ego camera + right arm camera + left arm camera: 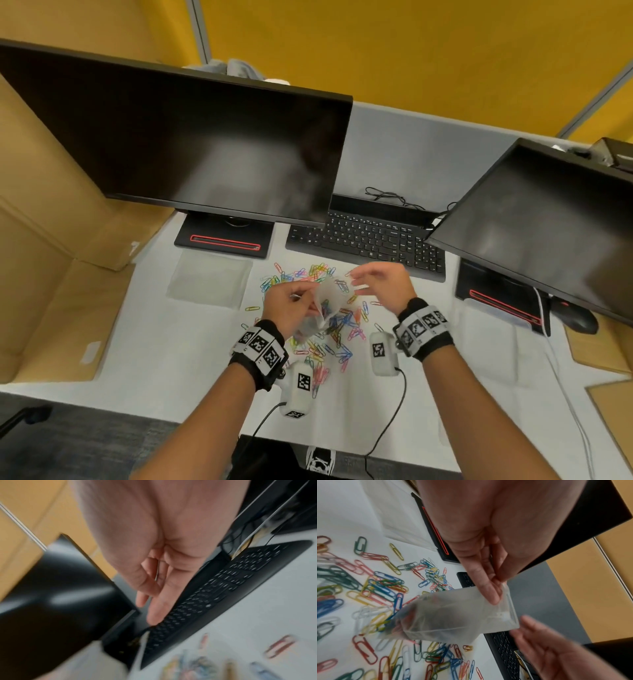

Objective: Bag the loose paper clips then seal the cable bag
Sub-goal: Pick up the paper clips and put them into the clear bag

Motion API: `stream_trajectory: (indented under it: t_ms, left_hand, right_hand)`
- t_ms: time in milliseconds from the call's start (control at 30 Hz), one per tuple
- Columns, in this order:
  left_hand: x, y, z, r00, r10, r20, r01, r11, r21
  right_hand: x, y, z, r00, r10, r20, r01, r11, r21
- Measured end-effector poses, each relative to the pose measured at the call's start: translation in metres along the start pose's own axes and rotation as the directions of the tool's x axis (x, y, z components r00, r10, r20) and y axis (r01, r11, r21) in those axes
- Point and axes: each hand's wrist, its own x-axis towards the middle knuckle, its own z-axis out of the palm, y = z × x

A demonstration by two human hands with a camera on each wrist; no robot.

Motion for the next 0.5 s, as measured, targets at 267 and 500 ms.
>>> stream_trajectory:
  t_ms: [267, 500]
  left_hand:
    - [-0.005, -0.015, -0.020, 0.998, -0.026, -0.053, 0.022, 0.997, -0.080]
    - [0.000, -0.016, -0.021, 0.998, -0.029, -0.062, 0.026, 0.998, -0.055]
  right_hand:
    - [0.037, 0.070, 0.018, 0.994, 0.096, 0.046, -0.026, 0.637, -0.771]
    - [0.034, 0.085, 0.049, 0.963, -0.064, 0.263, 0.269, 0.353, -0.896]
